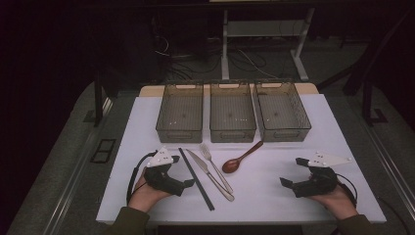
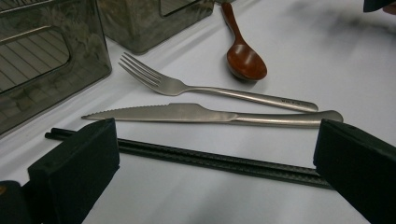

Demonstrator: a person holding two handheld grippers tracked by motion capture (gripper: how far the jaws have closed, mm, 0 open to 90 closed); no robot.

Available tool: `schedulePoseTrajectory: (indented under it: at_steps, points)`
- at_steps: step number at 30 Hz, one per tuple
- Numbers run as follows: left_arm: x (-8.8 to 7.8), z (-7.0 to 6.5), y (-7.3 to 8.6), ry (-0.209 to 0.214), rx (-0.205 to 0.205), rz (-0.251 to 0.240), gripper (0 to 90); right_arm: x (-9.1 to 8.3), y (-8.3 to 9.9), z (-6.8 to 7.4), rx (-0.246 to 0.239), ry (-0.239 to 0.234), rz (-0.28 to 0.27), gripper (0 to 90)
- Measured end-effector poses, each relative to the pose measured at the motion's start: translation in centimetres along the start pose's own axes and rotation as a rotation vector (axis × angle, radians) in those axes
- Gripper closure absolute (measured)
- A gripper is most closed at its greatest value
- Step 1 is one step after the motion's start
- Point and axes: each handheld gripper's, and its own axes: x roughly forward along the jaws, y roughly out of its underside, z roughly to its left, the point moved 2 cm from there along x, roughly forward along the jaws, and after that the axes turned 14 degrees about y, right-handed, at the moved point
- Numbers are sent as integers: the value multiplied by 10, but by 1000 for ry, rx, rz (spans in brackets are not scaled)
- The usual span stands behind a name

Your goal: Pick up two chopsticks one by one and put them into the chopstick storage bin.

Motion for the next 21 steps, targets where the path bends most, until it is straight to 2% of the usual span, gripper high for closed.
schedulePoseTrajectory:
  at_steps: [8,13,16,19,21]
  points:
    - [3,0,1,-32,-29,17,0,-1,1,-2,13,4,-4,32]
    - [5,-1,2,-45,-33,30,2,-1,2,-2,13,5,1,33]
    - [5,-3,2,-50,-29,32,46,-1,1,0,6,7,1,32]
    - [6,-5,3,-51,-33,36,133,0,1,1,5,5,4,32]
    - [8,-8,3,-30,-27,34,190,1,1,1,3,6,5,32]
